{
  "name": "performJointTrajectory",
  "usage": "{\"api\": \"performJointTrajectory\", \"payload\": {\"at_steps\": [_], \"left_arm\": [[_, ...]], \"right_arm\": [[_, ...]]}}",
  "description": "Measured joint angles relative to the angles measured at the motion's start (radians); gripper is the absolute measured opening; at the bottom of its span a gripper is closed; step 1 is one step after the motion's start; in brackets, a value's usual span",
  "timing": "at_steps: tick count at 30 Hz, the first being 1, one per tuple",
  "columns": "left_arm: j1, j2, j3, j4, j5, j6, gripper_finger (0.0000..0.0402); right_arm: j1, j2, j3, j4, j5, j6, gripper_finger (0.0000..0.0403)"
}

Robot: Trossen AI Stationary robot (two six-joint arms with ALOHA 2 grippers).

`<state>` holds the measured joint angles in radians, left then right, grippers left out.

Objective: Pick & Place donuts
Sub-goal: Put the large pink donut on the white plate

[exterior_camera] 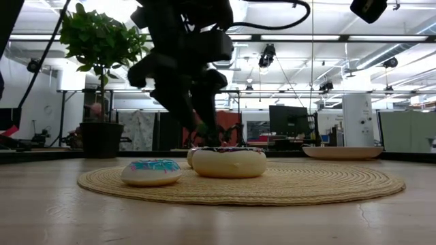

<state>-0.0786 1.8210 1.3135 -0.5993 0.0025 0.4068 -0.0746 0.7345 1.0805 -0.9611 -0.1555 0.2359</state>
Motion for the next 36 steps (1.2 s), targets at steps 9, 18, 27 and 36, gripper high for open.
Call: {"api": "performJointTrajectory", "payload": {"at_steps": [9, 18, 27, 36], "left_arm": [[0.005, 0.018, -0.001, 0.020, 0.025, 0.005, 0.0235], [0.007, 0.038, -0.004, 0.012, 0.033, 0.006, 0.0236], [0.005, 0.071, -0.005, 0.004, 0.039, 0.003, 0.0236], [0.006, 0.098, -0.003, 0.020, 0.019, -0.006, 0.0236]], "right_arm": [[0.000, 0.000, 0.000, 0.001, 0.000, 0.000, 0.0009], [0.000, 0.000, 0.000, 0.002, -0.001, 0.000, 0.0009], [0.000, 0.000, 0.000, 0.002, 0.000, 0.000, 0.0009], [0.000, 0.000, 0.000, 0.002, 0.000, 0.000, 0.0009]]}}
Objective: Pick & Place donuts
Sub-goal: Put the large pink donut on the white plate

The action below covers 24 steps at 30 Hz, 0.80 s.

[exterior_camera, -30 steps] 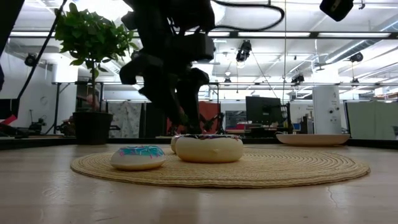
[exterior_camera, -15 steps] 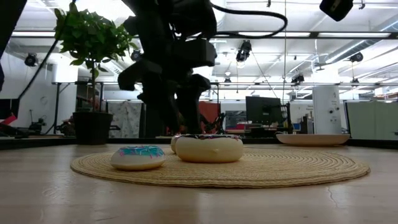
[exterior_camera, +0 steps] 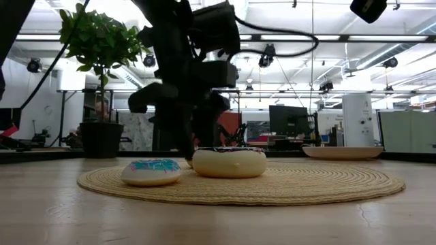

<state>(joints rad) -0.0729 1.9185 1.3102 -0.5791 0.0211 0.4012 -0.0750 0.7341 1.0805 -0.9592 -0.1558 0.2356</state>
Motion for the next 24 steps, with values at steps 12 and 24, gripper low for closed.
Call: {"api": "performJointTrajectory", "payload": {"at_steps": [12, 24], "left_arm": [[0.000, 0.022, 0.002, 0.004, -0.027, -0.003, 0.0229], [0.000, 0.022, 0.002, 0.003, -0.028, -0.009, 0.0161]], "right_arm": [[0.000, 0.000, 0.000, -0.001, 0.000, 0.000, 0.0009], [0.000, 0.000, 0.000, -0.001, 0.000, -0.003, 0.0009]]}}
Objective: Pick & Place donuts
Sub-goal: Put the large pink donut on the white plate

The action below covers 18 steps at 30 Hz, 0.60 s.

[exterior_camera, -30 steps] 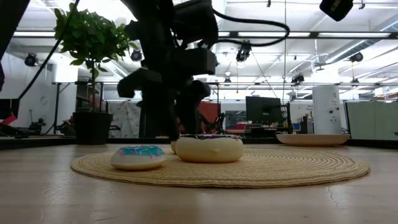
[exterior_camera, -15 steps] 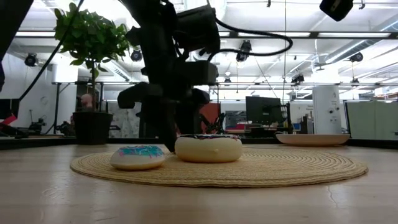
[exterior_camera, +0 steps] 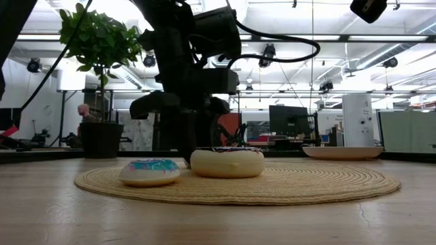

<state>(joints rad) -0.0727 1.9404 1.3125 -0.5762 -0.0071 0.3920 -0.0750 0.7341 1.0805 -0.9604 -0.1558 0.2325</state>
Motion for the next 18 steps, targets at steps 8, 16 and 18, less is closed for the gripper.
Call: {"api": "performJointTrajectory", "payload": {"at_steps": [8, 16, 18], "left_arm": [[0.000, 0.000, 0.000, 0.000, 0.001, -0.001, 0.0151], [0.000, 0.000, 0.014, -0.005, 0.003, -0.004, 0.0151], [0.000, 0.000, 0.020, -0.007, 0.005, -0.004, 0.0151]], "right_arm": [[0.000, 0.000, 0.000, 0.000, 0.000, 0.000, 0.0009], [0.000, 0.000, 0.000, 0.000, 0.000, 0.000, 0.0009], [0.000, 0.000, 0.000, 0.000, 0.000, 0.000, 0.0009]]}}
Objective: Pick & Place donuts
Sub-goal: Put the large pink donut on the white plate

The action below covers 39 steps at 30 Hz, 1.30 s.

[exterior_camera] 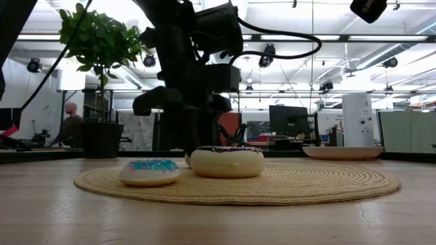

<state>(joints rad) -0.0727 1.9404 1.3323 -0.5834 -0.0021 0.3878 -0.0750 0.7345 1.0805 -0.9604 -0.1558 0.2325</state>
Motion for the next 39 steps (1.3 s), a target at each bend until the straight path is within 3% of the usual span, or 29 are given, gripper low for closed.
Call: {"api": "performJointTrajectory", "payload": {"at_steps": [39], "left_arm": [[0.001, -0.002, 0.029, -0.066, 0.030, -0.029, 0.0151]], "right_arm": [[0.000, 0.000, 0.000, 0.000, 0.000, 0.000, 0.0009]]}}
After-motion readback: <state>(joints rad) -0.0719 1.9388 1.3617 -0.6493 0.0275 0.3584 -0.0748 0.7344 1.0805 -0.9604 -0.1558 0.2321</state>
